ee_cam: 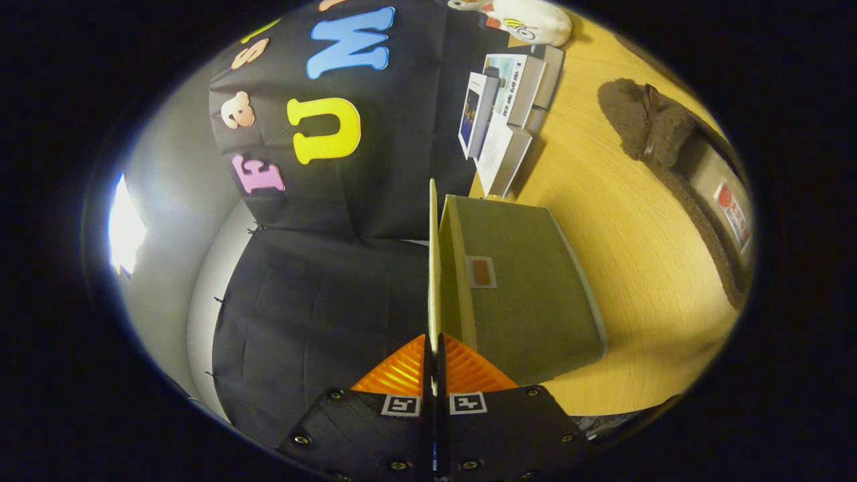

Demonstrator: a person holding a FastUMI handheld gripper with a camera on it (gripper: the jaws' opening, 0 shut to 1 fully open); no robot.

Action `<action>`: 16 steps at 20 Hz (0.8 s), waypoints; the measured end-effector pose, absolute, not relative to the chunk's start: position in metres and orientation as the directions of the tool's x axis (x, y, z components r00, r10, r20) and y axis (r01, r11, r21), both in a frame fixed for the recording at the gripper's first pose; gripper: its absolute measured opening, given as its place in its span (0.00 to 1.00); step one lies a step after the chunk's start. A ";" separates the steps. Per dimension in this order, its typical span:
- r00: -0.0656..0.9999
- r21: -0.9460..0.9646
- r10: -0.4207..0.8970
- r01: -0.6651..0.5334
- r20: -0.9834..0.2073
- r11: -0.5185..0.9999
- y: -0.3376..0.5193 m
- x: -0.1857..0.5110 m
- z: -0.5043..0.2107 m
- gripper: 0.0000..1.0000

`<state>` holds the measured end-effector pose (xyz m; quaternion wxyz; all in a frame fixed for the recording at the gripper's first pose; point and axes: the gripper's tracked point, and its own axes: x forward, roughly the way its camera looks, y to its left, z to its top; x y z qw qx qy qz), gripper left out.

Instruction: Open the storage box then place both shoes into the box .Put the left shoe in first, then the right shoe, with the right side of both shoes facing outward in a uniform manner.

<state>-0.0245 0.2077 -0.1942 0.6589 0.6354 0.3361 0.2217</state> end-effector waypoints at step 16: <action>0.650 0.938 0.735 -0.098 -0.192 0.331 0.262 0.006 -0.078 0.02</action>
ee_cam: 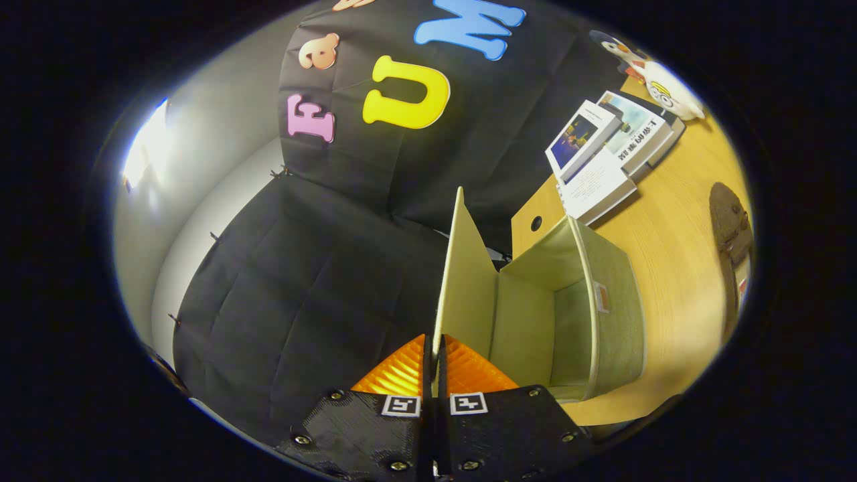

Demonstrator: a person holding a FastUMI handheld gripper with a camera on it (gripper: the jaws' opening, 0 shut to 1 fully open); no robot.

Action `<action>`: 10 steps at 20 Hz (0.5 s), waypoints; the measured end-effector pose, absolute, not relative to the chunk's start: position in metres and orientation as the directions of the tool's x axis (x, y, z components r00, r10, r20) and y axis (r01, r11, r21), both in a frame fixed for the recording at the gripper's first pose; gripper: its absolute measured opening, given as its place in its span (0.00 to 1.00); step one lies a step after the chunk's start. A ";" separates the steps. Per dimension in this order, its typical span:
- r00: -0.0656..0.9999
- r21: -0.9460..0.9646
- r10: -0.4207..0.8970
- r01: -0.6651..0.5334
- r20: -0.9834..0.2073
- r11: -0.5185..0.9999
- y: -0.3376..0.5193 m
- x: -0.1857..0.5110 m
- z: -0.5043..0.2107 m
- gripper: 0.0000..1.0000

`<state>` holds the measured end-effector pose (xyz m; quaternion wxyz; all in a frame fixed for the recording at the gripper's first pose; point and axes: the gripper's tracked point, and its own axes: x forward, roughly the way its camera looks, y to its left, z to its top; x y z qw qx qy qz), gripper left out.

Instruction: Open the storage box then place both shoes into the box .Put the left shoe in first, then the right shoe, with the right side of both shoes facing outward in a uniform manner.

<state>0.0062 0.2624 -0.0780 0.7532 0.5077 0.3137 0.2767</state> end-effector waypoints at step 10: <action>0.604 0.851 0.756 -0.233 -0.253 0.470 0.340 0.017 -0.038 0.02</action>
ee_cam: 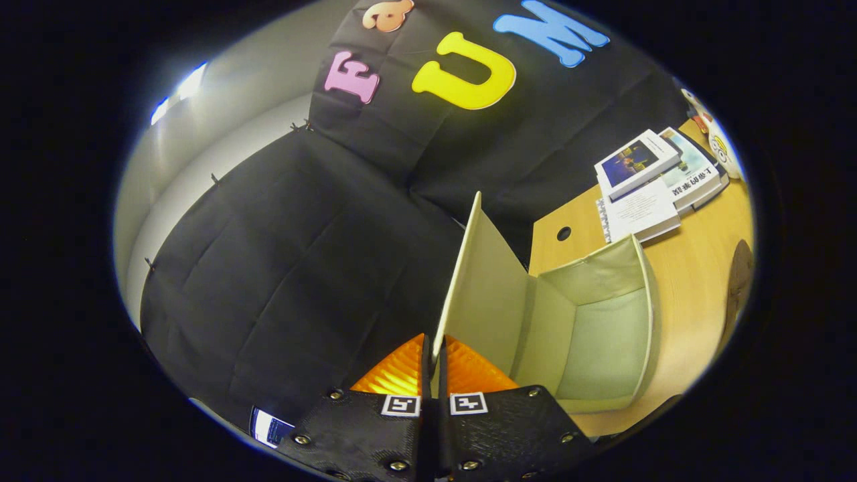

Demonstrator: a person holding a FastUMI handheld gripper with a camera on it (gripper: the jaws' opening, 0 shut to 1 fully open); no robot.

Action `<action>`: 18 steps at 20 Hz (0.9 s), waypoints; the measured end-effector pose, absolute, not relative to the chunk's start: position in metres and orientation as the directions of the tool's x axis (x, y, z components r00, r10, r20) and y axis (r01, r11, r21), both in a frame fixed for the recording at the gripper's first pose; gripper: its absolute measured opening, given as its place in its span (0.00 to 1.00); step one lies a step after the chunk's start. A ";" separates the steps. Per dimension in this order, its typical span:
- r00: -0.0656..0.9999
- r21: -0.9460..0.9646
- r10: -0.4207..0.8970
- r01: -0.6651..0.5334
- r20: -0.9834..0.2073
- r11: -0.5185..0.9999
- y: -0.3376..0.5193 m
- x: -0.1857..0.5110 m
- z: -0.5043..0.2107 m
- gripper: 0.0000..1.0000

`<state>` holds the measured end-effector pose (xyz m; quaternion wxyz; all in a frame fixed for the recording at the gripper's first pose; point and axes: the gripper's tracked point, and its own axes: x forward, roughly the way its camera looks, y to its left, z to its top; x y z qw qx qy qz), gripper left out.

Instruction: Open the storage box then place both shoes into the box .Put the left shoe in first, then the right shoe, with the right side of both shoes facing outward in a uniform manner.

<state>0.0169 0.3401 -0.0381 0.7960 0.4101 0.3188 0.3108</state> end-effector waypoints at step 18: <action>0.543 0.718 0.793 -0.432 -0.275 0.545 0.423 0.022 -0.029 0.91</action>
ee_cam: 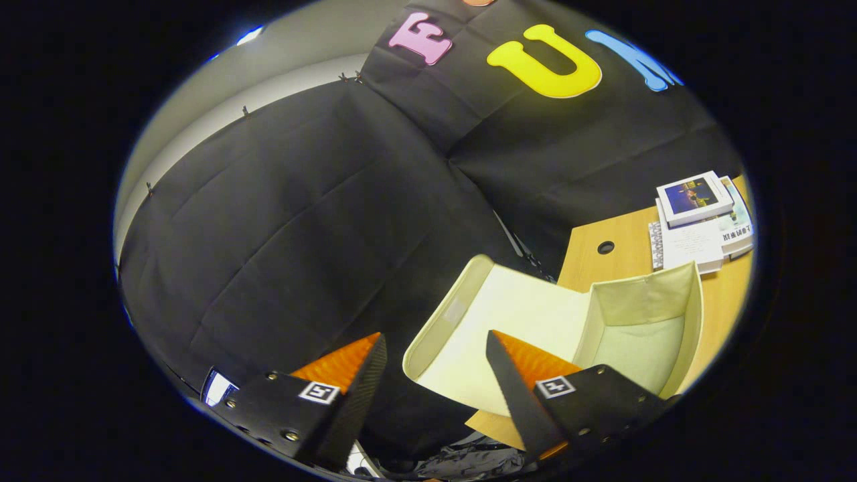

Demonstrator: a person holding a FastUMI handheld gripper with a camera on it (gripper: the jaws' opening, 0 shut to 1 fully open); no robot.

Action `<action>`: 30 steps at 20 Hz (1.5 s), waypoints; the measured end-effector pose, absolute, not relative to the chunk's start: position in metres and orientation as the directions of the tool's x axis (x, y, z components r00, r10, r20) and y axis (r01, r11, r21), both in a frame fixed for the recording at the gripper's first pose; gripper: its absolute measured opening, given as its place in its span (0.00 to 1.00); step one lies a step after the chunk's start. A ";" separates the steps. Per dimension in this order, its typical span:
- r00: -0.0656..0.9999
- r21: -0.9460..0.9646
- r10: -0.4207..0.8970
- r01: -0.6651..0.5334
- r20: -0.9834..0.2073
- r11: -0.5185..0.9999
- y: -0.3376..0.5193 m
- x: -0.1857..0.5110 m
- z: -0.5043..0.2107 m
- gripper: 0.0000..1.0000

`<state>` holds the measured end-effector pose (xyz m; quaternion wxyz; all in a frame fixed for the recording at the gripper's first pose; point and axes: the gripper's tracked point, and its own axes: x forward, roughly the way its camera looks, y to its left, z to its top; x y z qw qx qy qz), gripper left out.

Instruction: Open the storage box then place both shoes into the box .Put the left shoe in first, then the right shoe, with the right side of both shoes facing outward in a uniform manner.

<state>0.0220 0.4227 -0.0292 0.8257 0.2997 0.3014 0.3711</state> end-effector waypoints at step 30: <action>0.772 0.358 0.289 -0.085 -0.566 0.930 0.055 0.029 -0.165 0.98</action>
